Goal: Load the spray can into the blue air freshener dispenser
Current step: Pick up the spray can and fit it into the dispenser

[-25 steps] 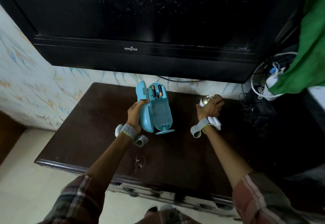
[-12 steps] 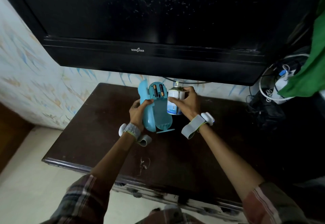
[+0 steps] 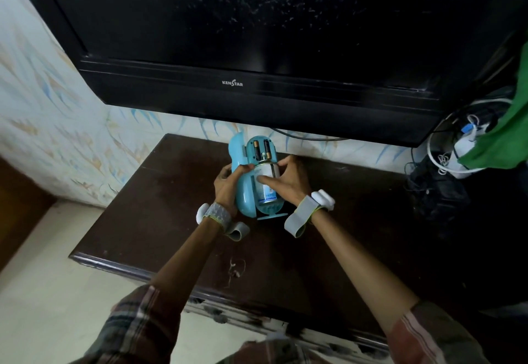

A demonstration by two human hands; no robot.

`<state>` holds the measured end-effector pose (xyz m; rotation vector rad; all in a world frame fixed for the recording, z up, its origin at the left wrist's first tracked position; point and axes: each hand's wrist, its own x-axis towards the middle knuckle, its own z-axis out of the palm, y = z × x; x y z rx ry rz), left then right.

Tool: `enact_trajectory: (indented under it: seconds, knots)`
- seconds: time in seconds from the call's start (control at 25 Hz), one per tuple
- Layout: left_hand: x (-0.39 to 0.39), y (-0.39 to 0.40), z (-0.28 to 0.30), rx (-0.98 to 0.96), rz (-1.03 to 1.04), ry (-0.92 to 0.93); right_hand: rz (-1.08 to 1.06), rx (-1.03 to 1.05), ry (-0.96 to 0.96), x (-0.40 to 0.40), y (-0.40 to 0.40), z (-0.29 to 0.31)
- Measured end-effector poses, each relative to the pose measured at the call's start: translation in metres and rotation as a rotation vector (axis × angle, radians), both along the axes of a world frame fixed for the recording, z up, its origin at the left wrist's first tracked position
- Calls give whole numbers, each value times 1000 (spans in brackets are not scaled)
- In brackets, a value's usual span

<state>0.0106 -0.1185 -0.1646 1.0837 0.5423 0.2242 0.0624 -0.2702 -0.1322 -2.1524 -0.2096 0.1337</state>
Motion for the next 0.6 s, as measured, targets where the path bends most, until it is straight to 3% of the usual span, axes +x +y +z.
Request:
enact_trajectory:
  seconds: [0.28,0.6]
  knots:
    - [-3,4,0,-36,-7,7,-10,24,21,5,3,-17]
    - [-5,7,-6,-47,-72,-13,256,463,543,17,-8,-28]
